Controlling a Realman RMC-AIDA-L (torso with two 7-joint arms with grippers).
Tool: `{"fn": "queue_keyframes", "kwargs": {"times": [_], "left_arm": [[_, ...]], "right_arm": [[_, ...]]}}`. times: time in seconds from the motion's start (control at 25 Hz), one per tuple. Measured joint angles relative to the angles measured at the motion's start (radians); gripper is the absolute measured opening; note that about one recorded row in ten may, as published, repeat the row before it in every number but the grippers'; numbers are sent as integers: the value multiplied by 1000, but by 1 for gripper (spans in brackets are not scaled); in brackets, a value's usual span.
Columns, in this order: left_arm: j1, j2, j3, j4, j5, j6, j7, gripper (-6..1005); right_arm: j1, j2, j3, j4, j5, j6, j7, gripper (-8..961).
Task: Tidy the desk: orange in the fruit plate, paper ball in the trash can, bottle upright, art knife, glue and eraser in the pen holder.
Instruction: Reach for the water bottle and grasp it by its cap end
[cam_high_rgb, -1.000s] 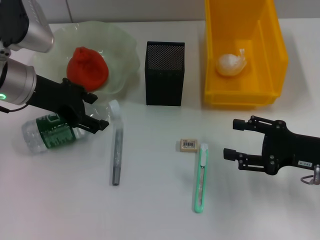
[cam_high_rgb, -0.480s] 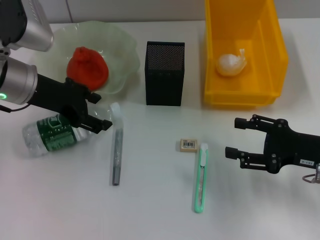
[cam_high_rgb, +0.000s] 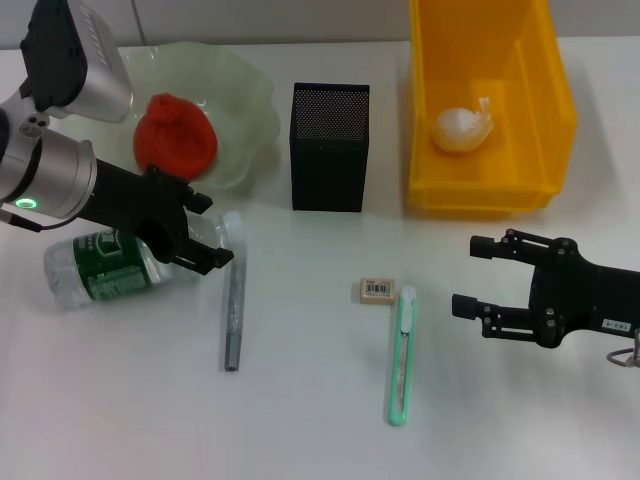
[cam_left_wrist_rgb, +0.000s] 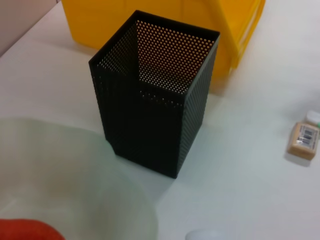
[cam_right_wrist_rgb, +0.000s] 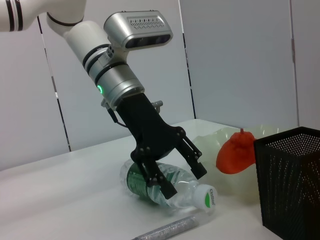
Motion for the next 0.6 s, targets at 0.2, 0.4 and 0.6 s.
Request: {"fn": "queue_keyframes", "kwargs": {"times": [0.2,0.4,0.6], "left_arm": [[2,2,2,3,-23,18,0,797],[4,0,21,-6,-25,1,11,797],[4,-1,45,-32,-25,-35,13,797]], "right_arm": [[-1,0,0,0,0,-1,0,790],[-1,0,0,0,0,-2,0,789],[-1,0,0,0,0,-8,0,790]]}}
